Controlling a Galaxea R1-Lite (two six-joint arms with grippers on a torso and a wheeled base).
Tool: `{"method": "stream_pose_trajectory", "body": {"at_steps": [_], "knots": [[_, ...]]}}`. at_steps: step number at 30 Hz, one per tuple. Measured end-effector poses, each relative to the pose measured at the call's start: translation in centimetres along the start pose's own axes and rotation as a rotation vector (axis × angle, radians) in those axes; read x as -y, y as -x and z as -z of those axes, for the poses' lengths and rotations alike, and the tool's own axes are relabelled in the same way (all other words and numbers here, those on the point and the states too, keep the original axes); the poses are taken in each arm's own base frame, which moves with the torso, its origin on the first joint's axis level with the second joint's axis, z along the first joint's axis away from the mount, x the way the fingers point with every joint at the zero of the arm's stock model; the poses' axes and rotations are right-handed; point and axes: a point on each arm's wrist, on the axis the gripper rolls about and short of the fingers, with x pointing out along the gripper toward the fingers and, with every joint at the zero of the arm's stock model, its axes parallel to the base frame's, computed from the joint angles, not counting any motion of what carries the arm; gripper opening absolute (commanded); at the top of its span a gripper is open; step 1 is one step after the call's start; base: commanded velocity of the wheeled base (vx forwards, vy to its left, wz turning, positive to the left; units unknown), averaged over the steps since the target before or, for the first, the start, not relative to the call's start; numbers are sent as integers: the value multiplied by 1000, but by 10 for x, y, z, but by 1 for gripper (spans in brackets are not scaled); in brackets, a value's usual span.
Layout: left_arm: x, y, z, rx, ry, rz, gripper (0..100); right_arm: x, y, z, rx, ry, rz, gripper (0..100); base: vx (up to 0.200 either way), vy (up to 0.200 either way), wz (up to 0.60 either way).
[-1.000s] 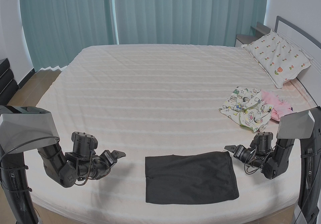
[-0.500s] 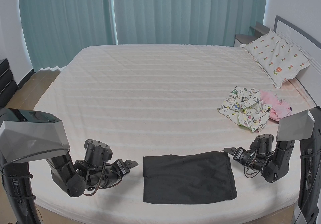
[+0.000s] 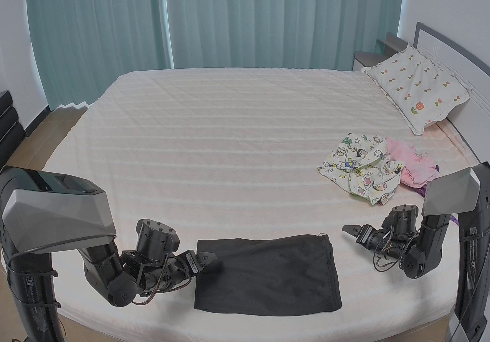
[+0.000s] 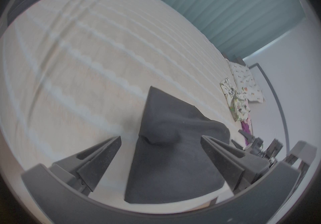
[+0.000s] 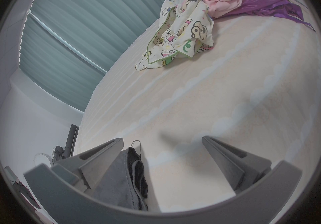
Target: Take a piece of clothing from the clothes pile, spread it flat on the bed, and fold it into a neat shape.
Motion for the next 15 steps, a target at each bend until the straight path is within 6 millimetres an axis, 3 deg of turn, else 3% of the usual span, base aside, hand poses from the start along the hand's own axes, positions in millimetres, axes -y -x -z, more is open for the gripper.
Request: {"method": "stream_pose_trajectory", "body": {"at_steps": [15], "knots": [[-6, -26, 20, 19, -256, 49, 100, -2, 0, 2, -4, 4, -5, 100, 0, 0, 0]]}}
